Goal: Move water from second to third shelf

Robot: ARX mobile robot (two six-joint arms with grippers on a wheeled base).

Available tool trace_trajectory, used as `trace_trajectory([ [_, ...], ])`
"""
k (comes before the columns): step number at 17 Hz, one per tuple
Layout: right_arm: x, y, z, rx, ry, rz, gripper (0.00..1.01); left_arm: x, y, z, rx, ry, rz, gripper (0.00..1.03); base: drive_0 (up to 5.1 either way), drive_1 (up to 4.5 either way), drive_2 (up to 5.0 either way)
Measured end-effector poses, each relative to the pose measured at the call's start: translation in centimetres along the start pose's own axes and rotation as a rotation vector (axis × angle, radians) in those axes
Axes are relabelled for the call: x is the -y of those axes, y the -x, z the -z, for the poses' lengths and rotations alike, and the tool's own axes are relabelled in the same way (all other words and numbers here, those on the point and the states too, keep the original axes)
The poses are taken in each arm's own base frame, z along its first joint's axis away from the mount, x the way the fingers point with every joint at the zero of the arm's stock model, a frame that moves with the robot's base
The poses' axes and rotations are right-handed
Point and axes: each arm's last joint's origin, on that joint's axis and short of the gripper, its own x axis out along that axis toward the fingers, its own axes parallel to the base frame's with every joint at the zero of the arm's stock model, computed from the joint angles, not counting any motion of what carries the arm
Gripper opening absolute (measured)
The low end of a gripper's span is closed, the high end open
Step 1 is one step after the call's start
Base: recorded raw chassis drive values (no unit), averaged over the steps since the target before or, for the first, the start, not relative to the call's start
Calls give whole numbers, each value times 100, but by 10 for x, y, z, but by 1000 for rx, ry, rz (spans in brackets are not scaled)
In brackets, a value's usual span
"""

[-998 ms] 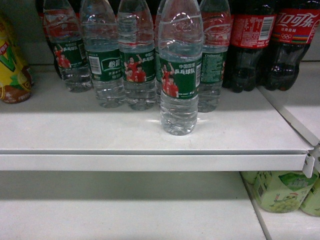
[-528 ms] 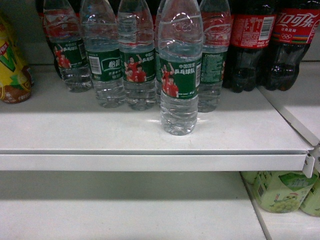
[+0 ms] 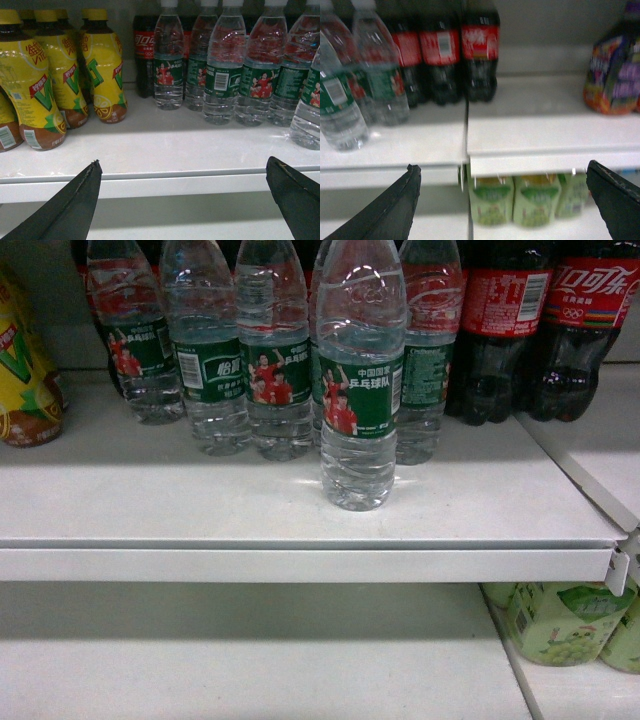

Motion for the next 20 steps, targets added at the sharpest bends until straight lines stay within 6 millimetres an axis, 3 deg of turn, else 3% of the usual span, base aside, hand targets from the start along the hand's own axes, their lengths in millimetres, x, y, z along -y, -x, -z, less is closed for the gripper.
trace_trajectory([
  [2,5,-7,-6,-96,-44,33,98,0,0,0,0,0,0,98,0,0,0],
  [6,16,-16,-60,50,-44,37,98,0,0,0,0,0,0,98,0,0,0],
  [10,24,-36,-94,84,-36,26,98,0,0,0,0,0,0,98,0,0,0],
  [13,6,-47,-89,69,-26,-67,98,0,0,0,0,0,0,98,0,0,0],
  [17,-28,-88,-67,17,5,-201,98,0,0,0,0,0,0,98,0,0,0],
  [20,-54,-108,-59,-5,21,-302,98,0,0,0,0,0,0,98,0,0,0],
])
